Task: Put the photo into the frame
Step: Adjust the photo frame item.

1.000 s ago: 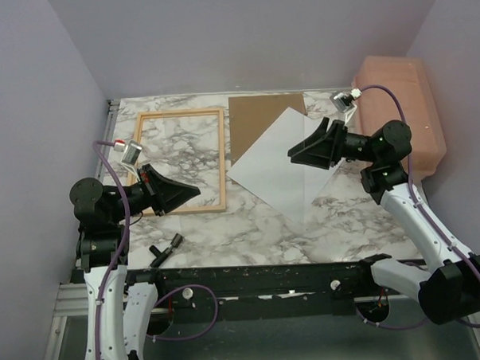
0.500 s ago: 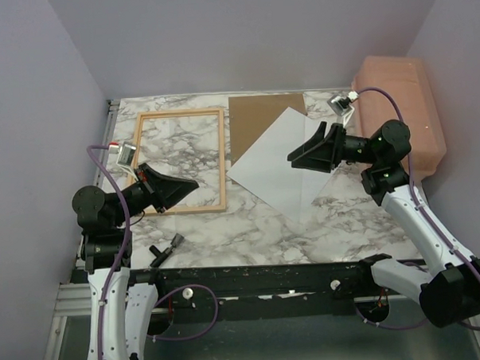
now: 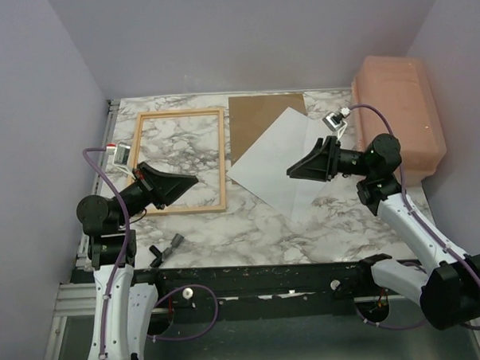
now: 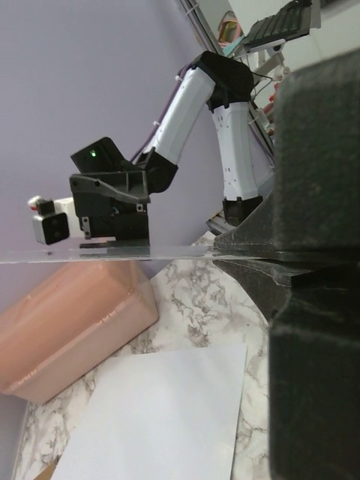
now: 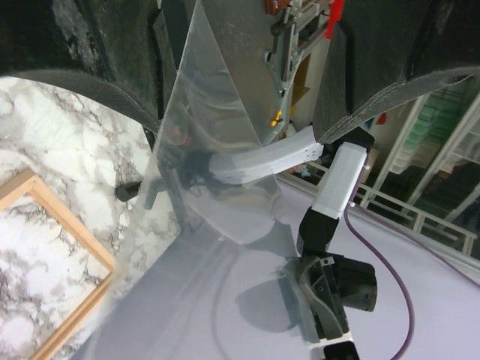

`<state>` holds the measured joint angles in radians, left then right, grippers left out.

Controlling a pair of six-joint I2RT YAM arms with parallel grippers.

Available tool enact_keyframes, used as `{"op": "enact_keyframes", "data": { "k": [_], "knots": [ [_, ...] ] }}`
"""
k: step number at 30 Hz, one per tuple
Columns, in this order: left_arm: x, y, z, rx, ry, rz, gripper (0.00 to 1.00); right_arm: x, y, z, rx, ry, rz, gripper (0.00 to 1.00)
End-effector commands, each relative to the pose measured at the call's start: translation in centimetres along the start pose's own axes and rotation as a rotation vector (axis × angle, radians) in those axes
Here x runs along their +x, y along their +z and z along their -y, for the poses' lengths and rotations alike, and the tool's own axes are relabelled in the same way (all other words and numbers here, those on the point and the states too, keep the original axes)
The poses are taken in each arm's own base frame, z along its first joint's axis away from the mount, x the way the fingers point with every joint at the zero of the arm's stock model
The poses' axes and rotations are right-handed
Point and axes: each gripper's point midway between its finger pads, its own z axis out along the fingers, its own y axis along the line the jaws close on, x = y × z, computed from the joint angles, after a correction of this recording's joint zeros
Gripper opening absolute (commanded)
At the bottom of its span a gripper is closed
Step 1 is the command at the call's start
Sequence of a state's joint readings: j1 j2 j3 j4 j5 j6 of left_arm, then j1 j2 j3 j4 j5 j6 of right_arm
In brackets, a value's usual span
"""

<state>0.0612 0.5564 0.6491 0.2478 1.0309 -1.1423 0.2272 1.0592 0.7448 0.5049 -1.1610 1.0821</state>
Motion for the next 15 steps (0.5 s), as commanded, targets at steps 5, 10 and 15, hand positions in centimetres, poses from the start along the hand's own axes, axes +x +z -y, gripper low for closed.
{"op": "enact_keyframes", "data": {
  "k": [5,10,15],
  "knots": [
    [-1.7,0.0,1.7,0.085,0.010,0.119,0.00,0.2,-0.2,0.0,-0.052,0.022,0.100,0.68],
    [-1.9,0.0,1.8,0.102,-0.005,0.142,0.00,0.2,-0.2,0.6,-0.056,0.041,0.150,0.70],
    [-2.1,0.0,1.8,0.116,-0.021,0.159,0.00,0.6,0.1,0.7,-0.092,0.047,0.175,0.70]
  ]
}}
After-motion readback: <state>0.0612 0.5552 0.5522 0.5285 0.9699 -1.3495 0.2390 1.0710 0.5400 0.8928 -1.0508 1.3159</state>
